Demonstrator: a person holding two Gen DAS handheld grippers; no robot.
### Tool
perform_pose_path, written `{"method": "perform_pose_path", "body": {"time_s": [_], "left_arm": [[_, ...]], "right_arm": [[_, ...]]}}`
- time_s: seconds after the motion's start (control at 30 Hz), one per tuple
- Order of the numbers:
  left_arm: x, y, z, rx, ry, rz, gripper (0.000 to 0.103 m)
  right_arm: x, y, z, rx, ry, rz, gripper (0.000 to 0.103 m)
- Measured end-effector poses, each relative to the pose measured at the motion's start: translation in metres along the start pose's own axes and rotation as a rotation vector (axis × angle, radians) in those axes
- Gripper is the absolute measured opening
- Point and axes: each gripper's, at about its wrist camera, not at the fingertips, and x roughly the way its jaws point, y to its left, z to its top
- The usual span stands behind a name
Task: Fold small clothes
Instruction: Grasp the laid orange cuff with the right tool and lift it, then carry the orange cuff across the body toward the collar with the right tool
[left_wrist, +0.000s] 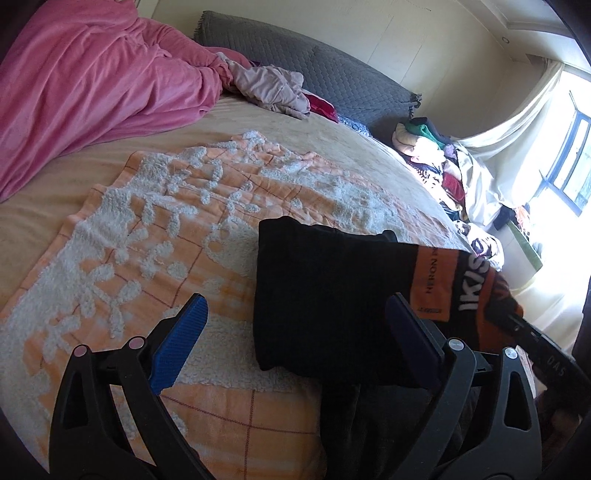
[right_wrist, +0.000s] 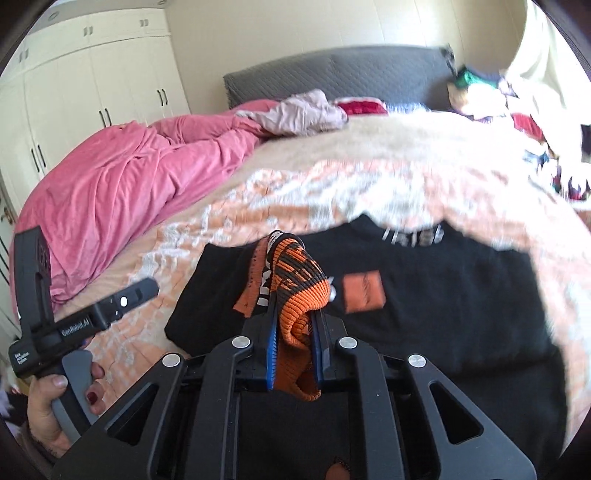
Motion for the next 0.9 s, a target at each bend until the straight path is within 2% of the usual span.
{"method": "perform_pose_path", "body": {"time_s": [0.13, 0.37, 0.6, 0.77, 0.9], "left_arm": [[-0.001, 0.003, 0.000, -0.003, -0.002, 0.004, 0.090], [0.001, -0.007, 0.000, 0.012, 0.002, -0.011, 0.090], [0.018, -0.034, 0.007, 0.071, 0.042, -0.034, 0.090], [0.037, -0.050, 0.009, 0.096, 0.089, -0.040, 0.090], [0.055, -0.067, 0.012, 0.116, 0.126, -0.076, 0.090]], "right_arm": [[-0.009, -0.013, 0.016, -0.061, -0.028, -0.075, 0.013], [-0.019, -0.058, 0.023, -0.059, -0.036, -0.152, 0.013], [-0.026, -0.099, 0.017, -0.058, -0.031, -0.196, 0.013], [-0.027, -0.123, 0.013, -0.037, -0.029, -0.195, 0.013], [-0.026, -0.133, 0.008, -0.030, -0.035, -0.196, 0.013]]}}
